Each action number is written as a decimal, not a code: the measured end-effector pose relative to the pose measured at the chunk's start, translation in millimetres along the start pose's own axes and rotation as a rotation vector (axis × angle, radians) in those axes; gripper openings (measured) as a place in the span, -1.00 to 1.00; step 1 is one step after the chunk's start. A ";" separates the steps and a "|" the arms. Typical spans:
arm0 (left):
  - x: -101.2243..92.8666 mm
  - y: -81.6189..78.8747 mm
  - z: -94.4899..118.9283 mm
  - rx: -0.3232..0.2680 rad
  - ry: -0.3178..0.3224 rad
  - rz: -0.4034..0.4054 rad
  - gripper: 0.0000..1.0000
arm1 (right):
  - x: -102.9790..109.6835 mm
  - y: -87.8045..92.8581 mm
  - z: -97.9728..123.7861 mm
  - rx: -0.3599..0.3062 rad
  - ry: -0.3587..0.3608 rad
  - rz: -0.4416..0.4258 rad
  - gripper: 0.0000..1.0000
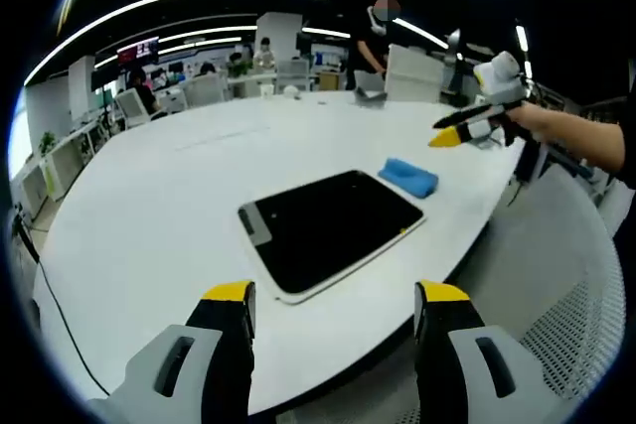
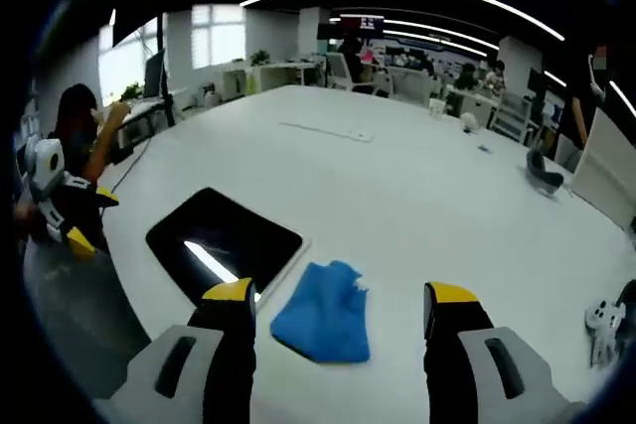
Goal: Wipe the mirror surface with the cleaning cloth until all visible marks leave the cleaned area.
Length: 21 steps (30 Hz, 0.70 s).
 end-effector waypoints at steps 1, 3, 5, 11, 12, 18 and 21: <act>0.3 0.2 0.3 0.001 -0.001 0.000 0.27 | 3.9 1.8 6.3 -0.016 -0.012 -0.005 0.49; 0.5 0.0 0.3 0.001 0.000 -0.001 0.27 | 12.7 4.6 17.6 -0.054 -0.017 0.009 0.60; 0.7 -0.8 0.4 -0.002 0.000 -0.004 0.27 | 24.0 9.7 26.5 -0.079 -0.029 0.010 0.74; 11.3 -4.8 5.1 -0.071 -0.056 0.061 0.29 | 51.7 30.2 33.8 -0.126 -0.074 -0.078 0.96; 9.0 -4.3 4.3 -0.058 -0.052 0.043 0.30 | 55.5 33.3 33.2 -0.141 -0.076 -0.090 0.99; 3.8 -8.1 3.4 -0.114 -0.017 0.062 0.54 | 62.0 49.6 21.2 -0.110 -0.064 0.076 0.99; 3.5 -10.0 3.5 -0.111 -0.039 0.017 0.71 | 62.6 45.1 23.6 -0.141 -0.061 0.057 1.00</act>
Point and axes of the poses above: the point that each gripper's makers call its tool centre point, and the gripper's own axes: z roughly backward along the fingers, x roughly to its left, y roughly out of its underside, the point moved 9 cm from there along z, roughly backward along the fingers, and after that the axes turned 4 degrees about -y, right-handed, at the moved point
